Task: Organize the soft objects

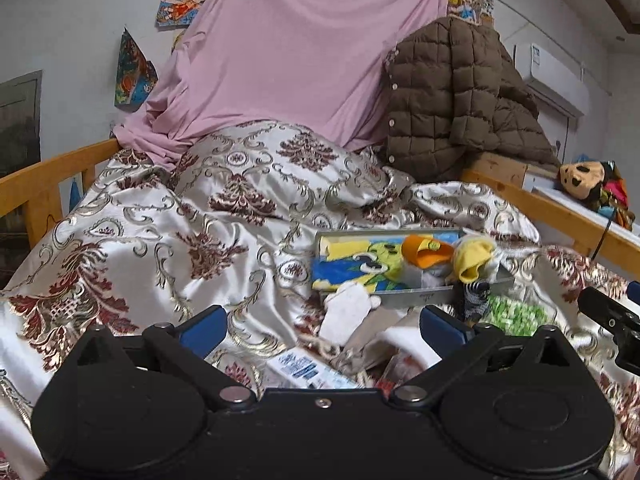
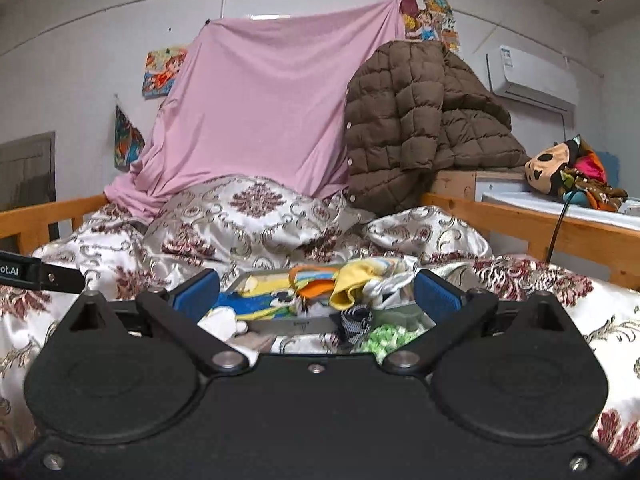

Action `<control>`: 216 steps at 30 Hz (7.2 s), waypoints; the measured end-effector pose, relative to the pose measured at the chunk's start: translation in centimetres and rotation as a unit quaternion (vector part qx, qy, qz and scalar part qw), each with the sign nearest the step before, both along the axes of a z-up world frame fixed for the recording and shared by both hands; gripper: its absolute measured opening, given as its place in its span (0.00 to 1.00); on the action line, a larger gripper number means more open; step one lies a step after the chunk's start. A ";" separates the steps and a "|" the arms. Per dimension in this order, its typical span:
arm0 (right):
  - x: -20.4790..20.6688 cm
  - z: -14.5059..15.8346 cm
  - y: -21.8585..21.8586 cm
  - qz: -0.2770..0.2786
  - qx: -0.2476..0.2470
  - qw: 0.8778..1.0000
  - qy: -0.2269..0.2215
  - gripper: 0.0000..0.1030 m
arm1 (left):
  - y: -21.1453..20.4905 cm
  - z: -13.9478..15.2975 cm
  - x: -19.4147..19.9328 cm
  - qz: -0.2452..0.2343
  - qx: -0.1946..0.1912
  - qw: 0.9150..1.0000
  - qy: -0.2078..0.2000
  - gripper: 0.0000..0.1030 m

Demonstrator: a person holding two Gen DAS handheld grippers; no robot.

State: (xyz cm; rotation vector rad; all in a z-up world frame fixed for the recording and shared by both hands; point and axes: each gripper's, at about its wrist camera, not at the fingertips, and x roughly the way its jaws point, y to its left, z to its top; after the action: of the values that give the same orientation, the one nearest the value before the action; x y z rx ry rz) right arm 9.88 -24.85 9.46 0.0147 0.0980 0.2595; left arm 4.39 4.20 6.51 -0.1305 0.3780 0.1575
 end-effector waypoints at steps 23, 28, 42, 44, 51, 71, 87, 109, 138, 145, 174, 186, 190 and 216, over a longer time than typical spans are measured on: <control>3.6 -4.3 5.3 0.050 -0.106 0.984 0.131 0.99 | 0.7 -4.5 1.3 0.026 0.035 0.990 0.132 0.99; 4.5 -5.0 6.7 0.069 -0.128 0.978 0.148 0.99 | 1.0 -4.9 1.6 0.035 0.032 0.988 0.148 0.99; 4.4 -7.4 9.3 0.116 -0.167 0.963 0.178 0.99 | 1.9 -6.0 2.6 0.055 0.012 0.980 0.193 0.99; 4.5 -7.6 9.5 0.121 -0.166 0.962 0.181 0.99 | 2.0 -6.0 2.6 0.057 0.010 0.979 0.194 0.99; 4.7 -7.7 9.9 0.143 -0.166 0.958 0.183 0.99 | 2.3 -6.0 2.8 0.067 0.001 0.978 0.198 0.99; 7.1 -8.0 10.3 0.145 -0.158 0.964 0.154 0.99 | 3.5 -5.9 5.1 0.089 -0.011 0.979 0.184 0.99; 9.3 -8.0 10.0 0.095 -0.154 0.976 0.118 0.99 | 3.3 -5.4 10.8 -0.009 0.025 0.993 0.115 0.99; 15.0 -9.0 13.9 0.104 -0.162 0.975 0.108 0.91 | 5.1 -8.3 20.4 -0.165 -0.058 0.978 0.112 0.86; 17.3 -9.5 14.8 0.111 -0.151 0.970 0.155 0.50 | 4.9 -12.1 25.0 -0.191 -0.165 0.937 0.239 0.30; 17.2 -9.5 14.9 0.119 -0.141 0.969 0.162 0.38 | 4.4 -12.1 24.8 -0.199 -0.148 0.940 0.236 0.18; 15.9 -8.4 14.8 0.107 -0.131 0.978 0.122 0.00 | 4.0 -9.5 23.8 -0.217 -0.102 0.948 0.211 0.10; 14.0 -6.5 12.9 0.064 -0.135 0.986 0.072 0.00 | 3.6 -5.5 22.1 -0.222 -0.090 0.955 0.175 0.10; 13.4 -5.8 11.7 0.044 -0.129 0.989 0.060 0.00 | 3.3 -4.6 21.4 -0.231 -0.096 0.954 0.168 0.10; 17.0 1.2 11.7 0.039 -0.101 0.994 -0.022 0.00 | 5.8 2.5 23.9 -0.159 -0.083 0.984 -0.003 0.10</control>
State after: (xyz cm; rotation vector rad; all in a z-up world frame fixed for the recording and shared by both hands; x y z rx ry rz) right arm 26.84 -13.12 10.65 -0.1964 0.0807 0.3268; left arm 28.25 10.04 9.01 -0.2322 0.4001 -0.1902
